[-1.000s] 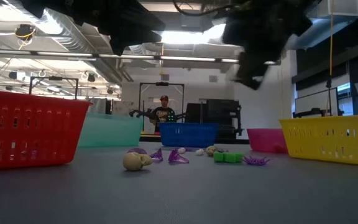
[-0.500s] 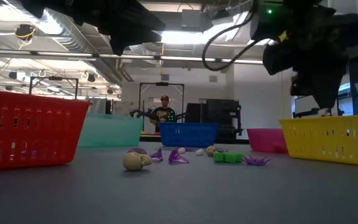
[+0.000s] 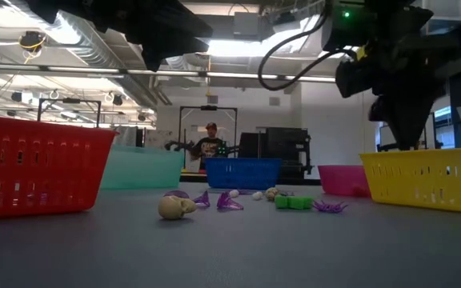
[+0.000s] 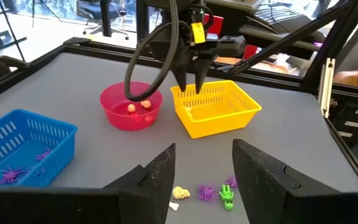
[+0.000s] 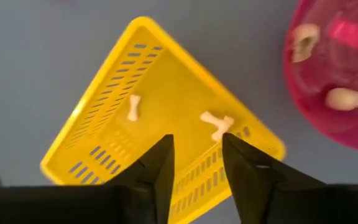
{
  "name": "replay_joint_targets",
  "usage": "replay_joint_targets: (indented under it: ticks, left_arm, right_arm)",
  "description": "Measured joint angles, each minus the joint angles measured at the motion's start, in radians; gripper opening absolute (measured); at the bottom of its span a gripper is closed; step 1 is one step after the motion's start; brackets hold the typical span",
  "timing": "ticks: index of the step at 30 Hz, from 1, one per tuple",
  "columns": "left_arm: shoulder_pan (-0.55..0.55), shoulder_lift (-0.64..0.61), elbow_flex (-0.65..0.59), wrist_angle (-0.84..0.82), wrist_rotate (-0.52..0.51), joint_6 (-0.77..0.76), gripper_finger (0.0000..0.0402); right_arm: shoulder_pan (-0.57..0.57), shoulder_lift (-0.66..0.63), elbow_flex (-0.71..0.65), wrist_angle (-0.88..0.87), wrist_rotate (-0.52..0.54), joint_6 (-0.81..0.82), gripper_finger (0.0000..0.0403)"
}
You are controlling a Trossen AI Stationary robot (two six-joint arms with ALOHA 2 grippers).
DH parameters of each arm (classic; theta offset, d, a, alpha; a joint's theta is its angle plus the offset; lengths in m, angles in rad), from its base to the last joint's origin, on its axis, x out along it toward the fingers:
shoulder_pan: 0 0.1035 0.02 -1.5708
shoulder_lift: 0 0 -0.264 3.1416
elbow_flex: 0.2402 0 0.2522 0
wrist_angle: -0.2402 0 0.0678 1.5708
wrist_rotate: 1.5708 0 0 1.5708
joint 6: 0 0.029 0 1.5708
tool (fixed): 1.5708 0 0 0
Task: Sort Halloween decoration
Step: Put the white bone toy into the yellow bin
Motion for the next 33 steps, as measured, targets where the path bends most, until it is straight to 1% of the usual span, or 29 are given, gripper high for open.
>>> replay_joint_targets:
  ticks: [4, 8, 12, 16, 20, 23, 25, 28, 31, 33]
  left_arm:
    - [0.000, 0.000, 0.000, 0.008, 0.000, -0.003, 0.0144]
    - [0.000, 0.000, 0.015, 0.010, 0.017, -0.005, 0.0144]
    - [0.000, 0.010, 0.056, 0.007, 0.034, 0.003, 0.0144]
    - [0.001, 0.050, 0.127, -0.032, 0.051, 0.026, 0.0144]
    - [0.001, 0.107, 0.220, -0.161, 0.056, 0.029, 0.0144]
    - [0.001, 0.153, 0.287, -0.229, 0.065, 0.024, 0.0144]
    - [0.001, 0.183, 0.321, -0.240, 0.103, 0.022, 0.0144]
    - [0.001, 0.224, 0.365, -0.239, 0.125, 0.022, 0.0144]
    - [0.007, 0.252, 0.387, -0.238, 0.094, 0.009, 0.0144]
    - [0.015, 0.265, 0.387, -0.241, 0.056, -0.033, 0.0144]
  right_arm:
    - [0.000, 0.000, 0.000, 0.009, 0.023, 0.000, 0.0149]
    - [0.000, 0.000, 0.000, 0.013, 0.023, 0.000, 0.0148]
    - [0.000, 0.000, 0.000, 0.014, 0.023, 0.000, 0.0148]
    - [0.000, 0.000, 0.000, 0.014, 0.023, 0.000, 0.0148]
    - [0.000, 0.000, 0.000, 0.014, 0.023, 0.001, 0.0147]
    - [0.000, 0.000, 0.000, 0.015, 0.023, 0.000, 0.0147]
    - [0.000, 0.000, 0.000, 0.018, 0.024, 0.000, 0.0147]
    - [0.000, 0.000, 0.000, 0.020, 0.024, 0.000, 0.0147]
    - [0.000, 0.000, 0.000, 0.020, 0.024, 0.000, 0.0147]
    - [0.000, 0.000, 0.000, 0.020, 0.024, 0.000, 0.0147]
